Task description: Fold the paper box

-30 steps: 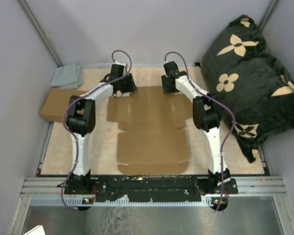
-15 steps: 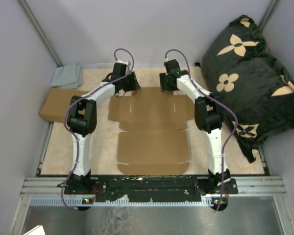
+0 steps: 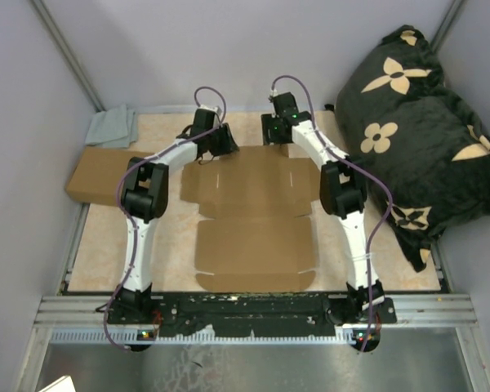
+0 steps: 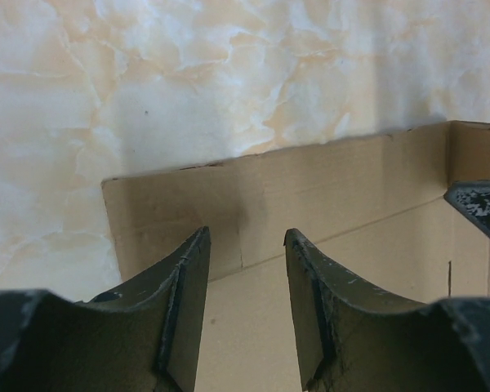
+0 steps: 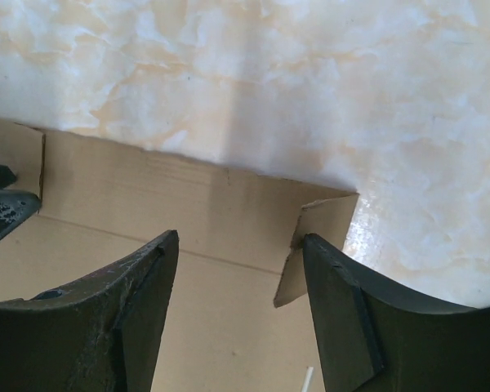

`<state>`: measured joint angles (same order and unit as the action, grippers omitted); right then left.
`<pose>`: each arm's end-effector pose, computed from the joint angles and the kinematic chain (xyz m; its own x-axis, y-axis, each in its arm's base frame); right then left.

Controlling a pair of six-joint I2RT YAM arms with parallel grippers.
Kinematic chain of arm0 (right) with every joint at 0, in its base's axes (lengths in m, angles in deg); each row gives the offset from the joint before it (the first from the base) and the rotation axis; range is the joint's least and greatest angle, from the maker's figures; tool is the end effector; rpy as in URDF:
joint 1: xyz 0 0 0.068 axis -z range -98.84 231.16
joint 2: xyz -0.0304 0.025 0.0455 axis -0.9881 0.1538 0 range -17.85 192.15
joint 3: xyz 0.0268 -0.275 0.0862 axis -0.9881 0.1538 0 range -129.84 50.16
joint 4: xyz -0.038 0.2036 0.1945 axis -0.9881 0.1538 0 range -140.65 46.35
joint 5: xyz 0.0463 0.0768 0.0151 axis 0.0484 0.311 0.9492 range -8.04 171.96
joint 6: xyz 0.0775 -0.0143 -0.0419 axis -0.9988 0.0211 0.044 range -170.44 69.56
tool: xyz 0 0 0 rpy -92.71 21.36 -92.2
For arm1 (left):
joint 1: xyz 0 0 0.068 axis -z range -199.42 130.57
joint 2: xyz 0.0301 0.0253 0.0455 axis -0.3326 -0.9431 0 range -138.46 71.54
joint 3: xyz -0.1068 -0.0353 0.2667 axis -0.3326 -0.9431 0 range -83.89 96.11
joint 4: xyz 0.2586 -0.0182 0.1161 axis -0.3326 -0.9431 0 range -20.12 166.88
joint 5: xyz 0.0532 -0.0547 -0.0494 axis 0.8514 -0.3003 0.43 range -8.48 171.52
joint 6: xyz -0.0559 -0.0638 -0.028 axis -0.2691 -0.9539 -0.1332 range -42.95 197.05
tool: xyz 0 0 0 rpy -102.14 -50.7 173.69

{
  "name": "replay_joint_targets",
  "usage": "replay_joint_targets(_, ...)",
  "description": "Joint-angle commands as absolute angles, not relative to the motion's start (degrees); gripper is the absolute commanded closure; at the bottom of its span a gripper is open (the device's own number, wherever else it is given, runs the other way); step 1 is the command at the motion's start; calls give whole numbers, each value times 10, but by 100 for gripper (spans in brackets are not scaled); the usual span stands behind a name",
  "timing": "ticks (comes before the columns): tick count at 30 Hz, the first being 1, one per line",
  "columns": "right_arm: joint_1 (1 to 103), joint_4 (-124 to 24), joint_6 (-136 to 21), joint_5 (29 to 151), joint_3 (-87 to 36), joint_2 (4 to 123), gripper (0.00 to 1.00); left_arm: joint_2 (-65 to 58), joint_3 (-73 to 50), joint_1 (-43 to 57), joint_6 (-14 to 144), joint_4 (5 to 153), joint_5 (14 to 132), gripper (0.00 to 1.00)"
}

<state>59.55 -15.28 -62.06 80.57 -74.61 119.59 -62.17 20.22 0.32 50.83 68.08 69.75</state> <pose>0.5636 0.2211 0.1889 -0.7484 -0.0798 -0.6585 -0.2065 0.9714 0.1170 0.5563 -0.2169 0.1416 -0.7371 -0.1949 -0.6471 0.1734 0.8710 -0.4598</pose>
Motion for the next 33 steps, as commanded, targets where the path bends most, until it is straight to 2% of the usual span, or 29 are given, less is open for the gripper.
replay_joint_targets(1,594,-137,-621,827,-774,1230,36,-641,214,3,498,688,687,51)
replay_joint_targets(12,594,-122,-642,855,-774,1274,36,-654,218,3,517,646,704,51)
replay_joint_targets(16,594,-137,-649,846,-745,1242,36,-628,202,-3,521,642,710,50)
replay_joint_targets(22,595,-155,-652,809,-703,1158,35,-543,169,-29,528,635,733,43)
replay_joint_targets(28,599,-163,-656,732,-632,1024,32,-381,37,-47,512,656,773,40)
replay_joint_targets(33,599,-174,-678,706,-480,879,25,-246,-147,-46,480,690,770,38)
